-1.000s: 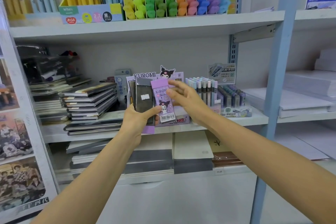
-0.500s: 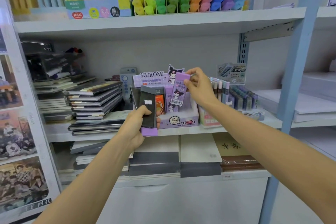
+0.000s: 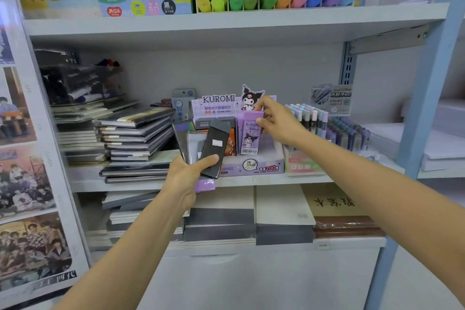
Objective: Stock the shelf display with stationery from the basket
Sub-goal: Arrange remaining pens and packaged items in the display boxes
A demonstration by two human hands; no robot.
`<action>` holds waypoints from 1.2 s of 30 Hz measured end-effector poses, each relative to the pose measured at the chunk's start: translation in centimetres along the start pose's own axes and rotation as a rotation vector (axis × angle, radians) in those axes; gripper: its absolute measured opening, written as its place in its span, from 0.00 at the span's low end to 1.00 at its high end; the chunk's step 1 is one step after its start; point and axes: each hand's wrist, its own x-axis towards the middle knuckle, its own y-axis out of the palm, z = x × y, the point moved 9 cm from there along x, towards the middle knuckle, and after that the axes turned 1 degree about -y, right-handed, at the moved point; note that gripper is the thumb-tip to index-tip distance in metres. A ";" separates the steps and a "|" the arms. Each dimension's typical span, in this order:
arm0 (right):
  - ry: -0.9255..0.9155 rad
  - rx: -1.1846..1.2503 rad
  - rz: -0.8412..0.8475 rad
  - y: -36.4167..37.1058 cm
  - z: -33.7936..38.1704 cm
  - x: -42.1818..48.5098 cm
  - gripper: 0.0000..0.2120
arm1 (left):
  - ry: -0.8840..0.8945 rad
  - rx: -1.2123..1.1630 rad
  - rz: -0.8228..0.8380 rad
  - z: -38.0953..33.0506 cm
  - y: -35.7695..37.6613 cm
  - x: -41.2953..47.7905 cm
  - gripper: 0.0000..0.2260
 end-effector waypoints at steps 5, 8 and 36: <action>-0.024 -0.016 0.011 0.2 0.3 0.2 0.06 | 0.001 0.001 -0.024 0.3 -0.4 0.4 0.17; -0.079 -0.114 -0.003 1.2 1.6 0.8 0.05 | 0.004 0.002 -0.025 0.5 -0.2 0.6 0.16; -0.283 0.393 0.194 3.0 5.2 -3.9 0.22 | 0.014 -0.022 0.136 -1.3 2.1 -1.7 0.17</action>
